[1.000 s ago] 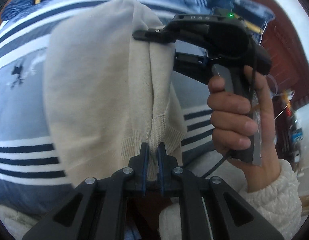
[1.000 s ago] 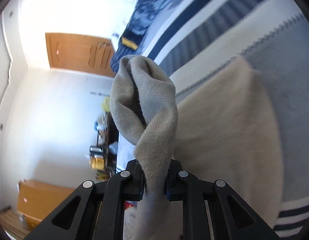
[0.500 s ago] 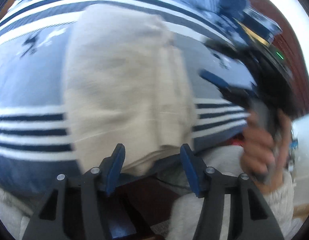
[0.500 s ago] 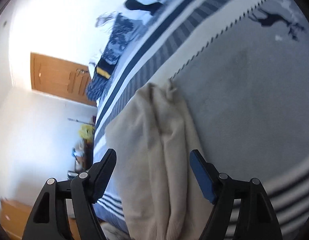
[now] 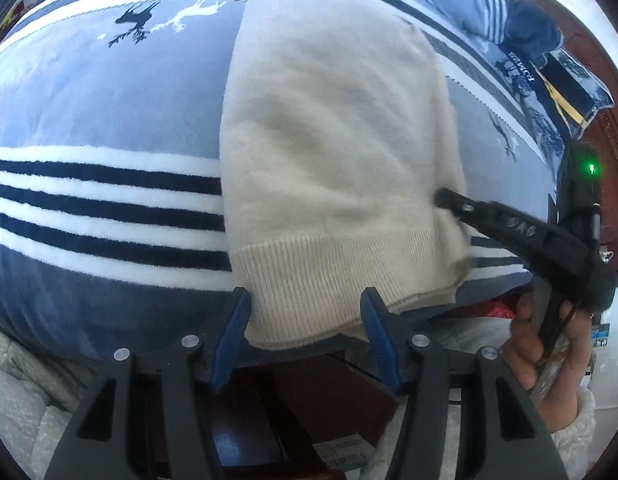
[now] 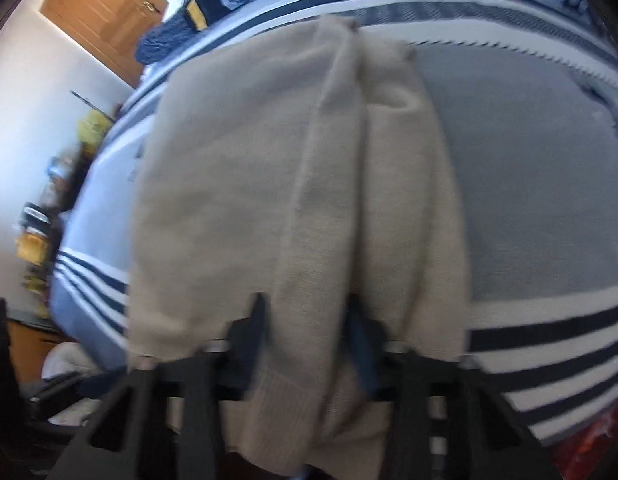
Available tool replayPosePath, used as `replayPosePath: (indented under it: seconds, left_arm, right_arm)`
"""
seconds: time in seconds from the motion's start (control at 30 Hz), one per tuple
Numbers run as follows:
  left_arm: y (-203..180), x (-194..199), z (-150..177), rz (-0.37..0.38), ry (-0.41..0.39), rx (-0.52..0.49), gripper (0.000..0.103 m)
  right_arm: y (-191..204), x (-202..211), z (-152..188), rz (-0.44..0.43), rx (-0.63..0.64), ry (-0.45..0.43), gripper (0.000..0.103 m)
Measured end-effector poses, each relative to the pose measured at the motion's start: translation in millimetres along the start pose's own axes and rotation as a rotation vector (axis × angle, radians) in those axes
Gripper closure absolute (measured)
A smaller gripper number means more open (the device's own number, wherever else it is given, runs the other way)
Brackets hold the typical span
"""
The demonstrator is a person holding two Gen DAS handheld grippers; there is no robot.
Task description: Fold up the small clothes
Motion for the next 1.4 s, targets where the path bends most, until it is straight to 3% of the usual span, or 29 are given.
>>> replayPosePath:
  seconds: [0.03,0.1,0.13,0.17,0.23,0.3,0.33,0.37,0.43,0.5,0.53,0.57,0.7,0.77,0.83,1.0,1.03,1.1,1.17,1.23,1.27,1.37,1.4]
  left_arm:
    - [-0.4,0.4,0.2,-0.002,-0.003,-0.008,0.047]
    - [-0.3,-1.7,-0.6,-0.007,-0.003,-0.013,0.047]
    - [0.1,-3.2,-1.8,-0.005,-0.003,-0.009,0.047]
    - [1.5,-3.7,-2.9,-0.001,-0.007,-0.001,0.047]
    - [5.6,-2.3,-2.3,0.009,-0.016,0.014,0.047]
    - [10.9,-2.9,-2.9,0.015,-0.017,0.032,0.047]
    - [14.4,-3.5,-2.7,0.018,-0.016,0.044,0.047]
    - [17.2,-4.2,-2.7,0.02,-0.015,0.054,0.047]
    - [21.5,-8.0,-3.0,0.02,-0.009,0.074,0.047]
    - [24.3,-10.7,-1.6,0.019,0.001,0.085,0.047]
    - [25.1,-10.8,-0.7,0.022,0.004,0.087,0.047]
    - [24.4,-9.4,0.1,0.027,0.003,0.082,0.047]
    - [21.7,-8.1,0.0,0.011,-0.007,0.055,0.04]
    - [22.9,-15.6,-0.3,0.019,0.008,0.072,0.04]
    - [23.9,-19.8,0.1,0.035,0.021,0.082,0.04]
    - [30.1,-13.8,1.3,0.051,0.001,0.077,0.04]
    - [36.3,-12.5,2.7,0.06,-0.001,0.09,0.04]
    - [43.8,-13.2,1.8,0.075,0.0,0.116,0.04]
    - [50.7,-16.1,1.2,0.105,0.004,0.148,0.04]
    - [56.7,-20.3,2.3,0.148,0.012,0.178,0.04]
    - [58.8,-21.8,3.1,0.16,0.013,0.188,0.04]
    - [61.9,-23.2,4.4,0.205,0.003,0.208,0.045]
    - [63.0,-24.0,4.3,0.232,0.003,0.214,0.06]
  right_arm:
    - [-15.0,6.3,-1.8,-0.009,-0.062,-0.009,0.094]
    - [-44.0,22.7,-2.9,0.024,-0.156,-0.047,0.094]
    - [-53.6,31.2,-0.4,0.073,-0.161,-0.074,0.093]
    - [-59.4,42.4,0.8,0.107,-0.159,-0.104,0.084]
    - [-61.8,52.1,5.8,-0.009,-0.191,-0.109,0.084]
    - [-55.8,58.1,12.7,-0.158,-0.227,-0.096,0.064]
    - [-49.9,57.6,14.4,-0.186,-0.22,-0.089,0.045]
    - [-45.2,55.4,15.1,-0.199,-0.195,-0.079,0.041]
    - [-34.5,42.3,17.6,-0.192,-0.138,-0.031,0.041]
    - [-23.6,18.7,22.7,-0.144,-0.111,0.045,0.048]
    - [-24.1,10.4,26.2,-0.085,-0.108,0.068,0.077]
    - [-22.3,8.2,27.3,-0.079,-0.106,0.082,0.089]
    - [-18.5,46.0,29.9,-0.107,-0.111,-0.018,0.098]
    - [-31.4,43.2,39.9,-0.053,-0.151,-0.001,0.101]
    - [-36.6,23.1,43.4,-0.046,-0.187,0.094,0.1]
    - [-24.2,36.5,43.0,-0.055,-0.131,0.027,0.098]
    - [-24.4,35.4,42.9,-0.054,-0.135,0.031,0.096]
    - [-28.1,29.7,41.5,-0.039,-0.16,0.036,0.082]
    - [-34.0,29.7,37.0,-0.058,-0.189,0.031,0.047]
    - [-41.8,39.6,34.2,-0.079,-0.229,-0.004,0.03]
    - [-44.8,41.4,34.1,-0.095,-0.252,-0.011,0.024]
    - [-49.2,29.1,38.3,-0.2,-0.339,0.059,0.025]
    - [-49.9,24.3,40.5,-0.226,-0.358,0.084,0.026]
Point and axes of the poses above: each gripper's, at about its wrist camera, not at the fingertips, and x roughly against the way its jaws point, y to its left, z to its underside, the point moved 5 cm from there along -x, roughly the way its jaws point, and after that the axes turned 10 degrees about -x, right-handed, at the moved point
